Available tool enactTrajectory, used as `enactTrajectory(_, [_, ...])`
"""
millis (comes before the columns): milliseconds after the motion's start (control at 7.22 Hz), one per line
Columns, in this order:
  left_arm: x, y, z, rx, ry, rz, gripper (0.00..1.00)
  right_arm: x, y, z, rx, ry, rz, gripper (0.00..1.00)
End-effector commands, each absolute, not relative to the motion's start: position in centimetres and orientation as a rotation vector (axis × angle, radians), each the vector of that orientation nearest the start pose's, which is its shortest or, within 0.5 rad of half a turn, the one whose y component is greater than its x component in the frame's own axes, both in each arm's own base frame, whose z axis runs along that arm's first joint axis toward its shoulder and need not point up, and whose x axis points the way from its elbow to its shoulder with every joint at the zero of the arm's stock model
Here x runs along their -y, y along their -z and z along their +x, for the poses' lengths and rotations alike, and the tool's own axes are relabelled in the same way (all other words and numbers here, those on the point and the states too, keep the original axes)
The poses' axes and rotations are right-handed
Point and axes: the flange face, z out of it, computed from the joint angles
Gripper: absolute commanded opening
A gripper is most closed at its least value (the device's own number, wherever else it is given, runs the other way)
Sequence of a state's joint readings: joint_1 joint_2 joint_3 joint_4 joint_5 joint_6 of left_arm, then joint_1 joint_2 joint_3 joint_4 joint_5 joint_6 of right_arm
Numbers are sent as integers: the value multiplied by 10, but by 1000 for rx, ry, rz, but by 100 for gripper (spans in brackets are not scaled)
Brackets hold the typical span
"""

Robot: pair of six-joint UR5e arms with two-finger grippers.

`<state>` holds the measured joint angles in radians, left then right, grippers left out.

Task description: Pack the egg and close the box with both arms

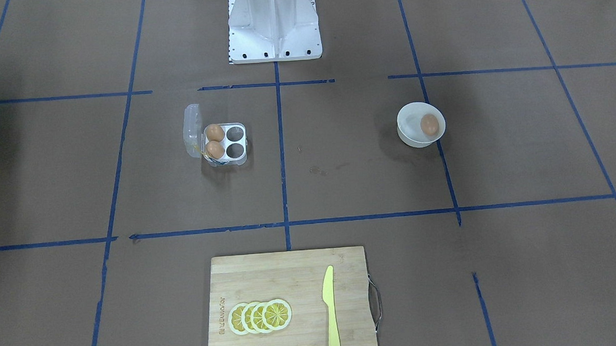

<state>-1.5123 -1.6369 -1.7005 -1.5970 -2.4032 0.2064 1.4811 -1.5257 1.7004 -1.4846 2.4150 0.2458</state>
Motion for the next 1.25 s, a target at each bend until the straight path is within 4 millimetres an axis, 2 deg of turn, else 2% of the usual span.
enactTrajectory(0, [529,-509,46,-855,-357,306,100,521,-548,-15,887,10,87,100])
enactTrajectory(138, [522,-485,89,-865,-319,283,100,520,-543,-24,900,32,86,100])
enactTrajectory(277, [510,-455,144,-826,-290,269,100,519,-534,-34,903,57,94,100])
enactTrajectory(415, [496,-432,184,-800,-238,263,100,519,-531,-34,904,60,99,100])
enactTrajectory(554, [476,-405,224,-848,-165,200,100,519,-531,-37,905,64,97,100])
enactTrajectory(692, [465,-388,250,-882,-76,134,100,519,-531,-37,904,63,94,100])
enactTrajectory(969, [431,-376,314,-873,-38,31,100,519,-533,-41,904,68,86,100])
enactTrajectory(1108, [421,-377,344,-777,-12,58,100,519,-537,-44,904,70,76,100])
